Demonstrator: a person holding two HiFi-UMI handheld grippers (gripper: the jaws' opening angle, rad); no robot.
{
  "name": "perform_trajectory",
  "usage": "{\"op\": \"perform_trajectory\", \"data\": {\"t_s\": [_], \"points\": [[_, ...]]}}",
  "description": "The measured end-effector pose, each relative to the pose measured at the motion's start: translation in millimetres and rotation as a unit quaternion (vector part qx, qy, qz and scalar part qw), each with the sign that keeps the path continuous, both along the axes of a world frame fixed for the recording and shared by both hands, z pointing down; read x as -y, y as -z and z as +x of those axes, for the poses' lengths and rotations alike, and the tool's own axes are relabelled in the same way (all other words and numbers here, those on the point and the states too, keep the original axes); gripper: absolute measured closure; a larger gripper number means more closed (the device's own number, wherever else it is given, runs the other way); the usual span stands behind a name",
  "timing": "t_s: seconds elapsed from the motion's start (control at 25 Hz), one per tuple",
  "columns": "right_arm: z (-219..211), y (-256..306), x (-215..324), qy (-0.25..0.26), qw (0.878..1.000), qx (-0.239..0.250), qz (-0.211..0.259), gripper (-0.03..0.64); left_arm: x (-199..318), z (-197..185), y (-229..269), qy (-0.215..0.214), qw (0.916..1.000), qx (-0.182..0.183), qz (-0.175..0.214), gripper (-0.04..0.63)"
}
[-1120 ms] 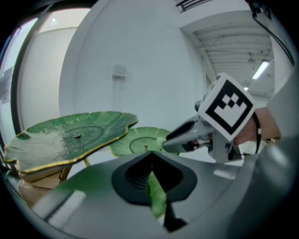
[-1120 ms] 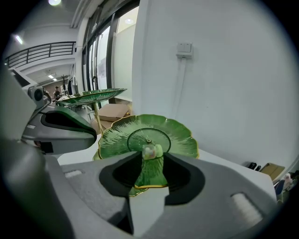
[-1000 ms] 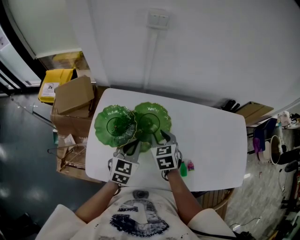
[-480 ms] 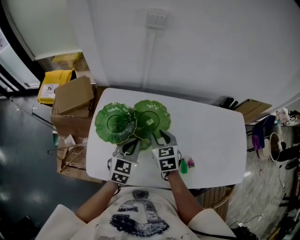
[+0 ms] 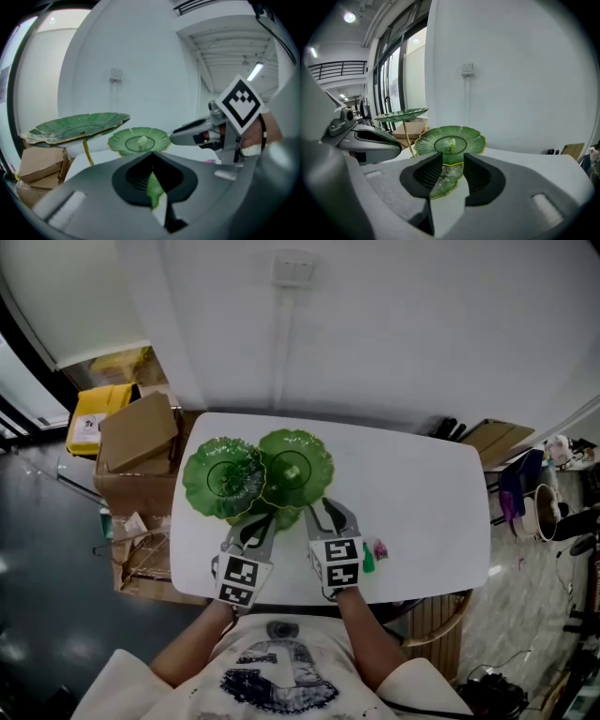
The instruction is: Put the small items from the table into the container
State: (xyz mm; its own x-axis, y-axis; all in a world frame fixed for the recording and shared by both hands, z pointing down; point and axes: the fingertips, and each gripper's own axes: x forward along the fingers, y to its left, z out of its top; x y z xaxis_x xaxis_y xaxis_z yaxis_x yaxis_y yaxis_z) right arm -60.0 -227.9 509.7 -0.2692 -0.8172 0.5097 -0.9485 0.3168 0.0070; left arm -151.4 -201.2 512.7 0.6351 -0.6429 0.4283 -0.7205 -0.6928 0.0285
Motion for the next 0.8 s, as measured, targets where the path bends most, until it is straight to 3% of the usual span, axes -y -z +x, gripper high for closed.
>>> {"op": "perform_trajectory", "data": {"t_s": [0.32,0.36,0.68,0.8], "points": [[19,9,-26,-0.026,0.999,0.015,0.011,0.483,-9,1,11,0.006,0.9999,-0.006,0.012,0.604],[22,9,-31,-0.029,0.999,0.015,0.013,0.519,-11,2,11,0.008,0.9999,-0.006,0.013,0.604],[57,23,-70,-0.044,0.998,0.026,0.037,0.615,-45,21,22,0.019,0.9995,0.006,0.023,0.604],[70,28,-88,-0.042,0.998,0.036,0.041,0.617,-61,30,25,0.027,0.9992,0.010,0.026,0.604]]}}
